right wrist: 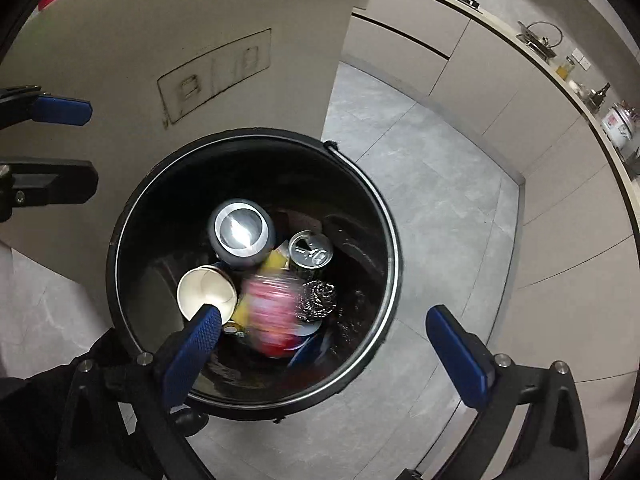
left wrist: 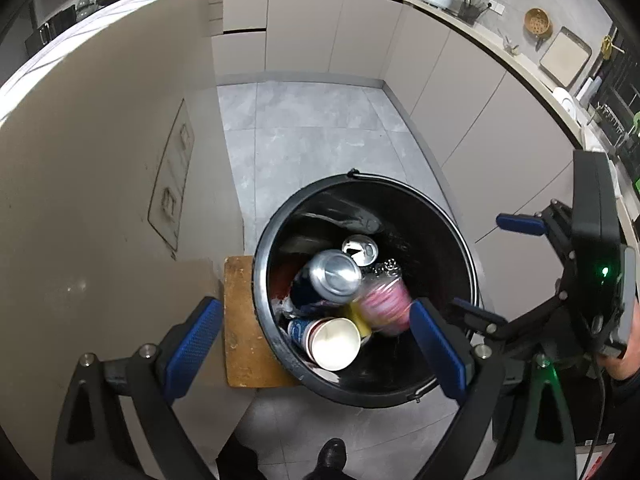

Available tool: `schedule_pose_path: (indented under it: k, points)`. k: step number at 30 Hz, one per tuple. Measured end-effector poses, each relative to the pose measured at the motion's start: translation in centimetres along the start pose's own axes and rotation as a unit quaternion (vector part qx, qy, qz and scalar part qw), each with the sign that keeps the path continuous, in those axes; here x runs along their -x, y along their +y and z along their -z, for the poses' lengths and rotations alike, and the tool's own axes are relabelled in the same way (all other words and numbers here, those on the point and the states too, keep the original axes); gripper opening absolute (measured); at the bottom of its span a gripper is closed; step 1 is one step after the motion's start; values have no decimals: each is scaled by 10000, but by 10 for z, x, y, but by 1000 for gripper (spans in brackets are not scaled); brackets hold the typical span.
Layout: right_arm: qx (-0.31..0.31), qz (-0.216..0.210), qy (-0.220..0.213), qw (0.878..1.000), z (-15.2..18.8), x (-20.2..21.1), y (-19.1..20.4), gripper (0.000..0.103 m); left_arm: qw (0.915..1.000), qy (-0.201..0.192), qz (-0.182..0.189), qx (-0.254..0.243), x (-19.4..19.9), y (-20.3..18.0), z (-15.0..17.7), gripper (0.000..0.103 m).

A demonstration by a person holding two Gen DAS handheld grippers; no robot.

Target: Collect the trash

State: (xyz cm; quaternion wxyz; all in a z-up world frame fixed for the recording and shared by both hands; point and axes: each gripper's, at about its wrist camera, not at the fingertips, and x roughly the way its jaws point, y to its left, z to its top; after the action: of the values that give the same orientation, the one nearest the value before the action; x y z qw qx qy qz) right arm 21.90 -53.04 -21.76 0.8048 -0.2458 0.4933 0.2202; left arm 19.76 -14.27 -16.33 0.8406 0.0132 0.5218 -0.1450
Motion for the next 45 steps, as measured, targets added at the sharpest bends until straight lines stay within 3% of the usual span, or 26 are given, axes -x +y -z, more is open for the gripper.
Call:
schedule_pose_path:
  k: [7,17,29,36,45]
  points:
    - [-88,25,-41,9999,1,9,-6,103,9999,43,-66,-123,-3,-5,-7,96]
    - [-622,-48,-186,9979,11,38,-16,103,9989,-35,-136,-440,13,-21,-3,96]
    - [-1303,-211,-392,9905,32,75,-27,103,9984,-90,-263,-487,38,-29,10,96]
    - [-1684,-143,-602,9838,45,116,-15,103,9983,-316,-285,-409,81,-30,27,96]
    - [-1918,69,-640,9793,58,193,36,103,9956,-777,-378,-365,160,-19,56,97]
